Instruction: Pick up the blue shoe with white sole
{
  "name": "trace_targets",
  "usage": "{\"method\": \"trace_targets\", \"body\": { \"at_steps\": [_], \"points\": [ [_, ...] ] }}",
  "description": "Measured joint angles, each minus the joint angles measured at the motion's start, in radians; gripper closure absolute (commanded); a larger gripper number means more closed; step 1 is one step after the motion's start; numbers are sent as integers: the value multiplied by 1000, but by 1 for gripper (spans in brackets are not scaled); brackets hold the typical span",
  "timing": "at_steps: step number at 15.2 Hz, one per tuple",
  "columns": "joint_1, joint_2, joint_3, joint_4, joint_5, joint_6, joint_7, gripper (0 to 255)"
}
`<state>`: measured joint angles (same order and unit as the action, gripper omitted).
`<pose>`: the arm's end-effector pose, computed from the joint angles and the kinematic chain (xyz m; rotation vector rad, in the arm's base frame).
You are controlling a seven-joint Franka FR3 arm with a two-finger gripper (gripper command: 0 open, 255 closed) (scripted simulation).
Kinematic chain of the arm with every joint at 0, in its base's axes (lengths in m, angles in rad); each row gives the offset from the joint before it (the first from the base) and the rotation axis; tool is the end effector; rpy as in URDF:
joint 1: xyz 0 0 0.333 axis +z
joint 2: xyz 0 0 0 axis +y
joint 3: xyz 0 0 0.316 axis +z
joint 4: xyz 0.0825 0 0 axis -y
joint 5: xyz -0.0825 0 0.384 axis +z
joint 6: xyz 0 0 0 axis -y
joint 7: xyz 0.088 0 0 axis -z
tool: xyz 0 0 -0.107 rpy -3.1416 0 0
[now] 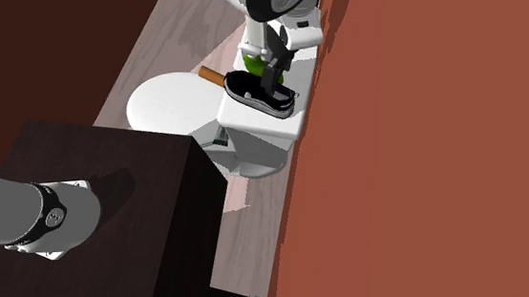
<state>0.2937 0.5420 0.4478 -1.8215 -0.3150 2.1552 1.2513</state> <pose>0.4859 0.4036 0.2515 2.9651 -0.5327 -0.0891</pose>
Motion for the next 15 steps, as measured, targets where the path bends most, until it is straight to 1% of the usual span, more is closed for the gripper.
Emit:
{"method": "trace_targets", "body": {
  "at_steps": [2,3,15],
  "points": [
    [3,18,-7,-1,-10,19,4,0],
    [4,22,-8,-2,-11,22,6,255],
    [2,14,-5,-3,-8,16,4,255]
  ]
}}
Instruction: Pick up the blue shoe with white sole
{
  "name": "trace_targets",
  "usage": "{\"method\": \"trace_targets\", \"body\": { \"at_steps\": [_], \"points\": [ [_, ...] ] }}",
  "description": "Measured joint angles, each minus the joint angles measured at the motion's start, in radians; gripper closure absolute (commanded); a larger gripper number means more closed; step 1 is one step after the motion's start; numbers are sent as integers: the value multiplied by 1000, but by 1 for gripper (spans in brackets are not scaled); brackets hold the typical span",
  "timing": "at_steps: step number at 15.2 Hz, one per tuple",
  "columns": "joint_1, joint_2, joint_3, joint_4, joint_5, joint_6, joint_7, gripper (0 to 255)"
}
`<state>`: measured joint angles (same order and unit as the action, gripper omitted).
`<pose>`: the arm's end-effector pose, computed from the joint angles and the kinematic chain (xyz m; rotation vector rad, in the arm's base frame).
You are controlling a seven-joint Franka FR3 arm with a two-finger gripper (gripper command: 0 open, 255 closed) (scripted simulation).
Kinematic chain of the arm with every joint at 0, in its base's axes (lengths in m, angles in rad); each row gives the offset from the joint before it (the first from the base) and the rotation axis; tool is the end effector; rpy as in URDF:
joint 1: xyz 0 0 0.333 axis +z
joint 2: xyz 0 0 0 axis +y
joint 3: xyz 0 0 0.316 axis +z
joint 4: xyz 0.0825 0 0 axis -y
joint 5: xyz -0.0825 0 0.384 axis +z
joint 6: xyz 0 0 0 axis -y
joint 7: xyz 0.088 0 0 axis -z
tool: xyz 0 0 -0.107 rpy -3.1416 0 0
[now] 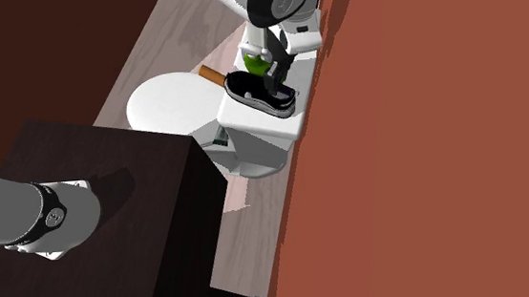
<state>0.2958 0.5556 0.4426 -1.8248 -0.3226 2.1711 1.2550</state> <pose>0.4861 0.4028 0.2427 2.9651 -0.5328 -0.0891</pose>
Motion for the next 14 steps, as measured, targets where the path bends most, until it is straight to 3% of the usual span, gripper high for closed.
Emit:
{"method": "trace_targets", "body": {
  "at_steps": [14],
  "points": [
    [-24,-104,35,37,59,-132,-40,255]
  ]
}}
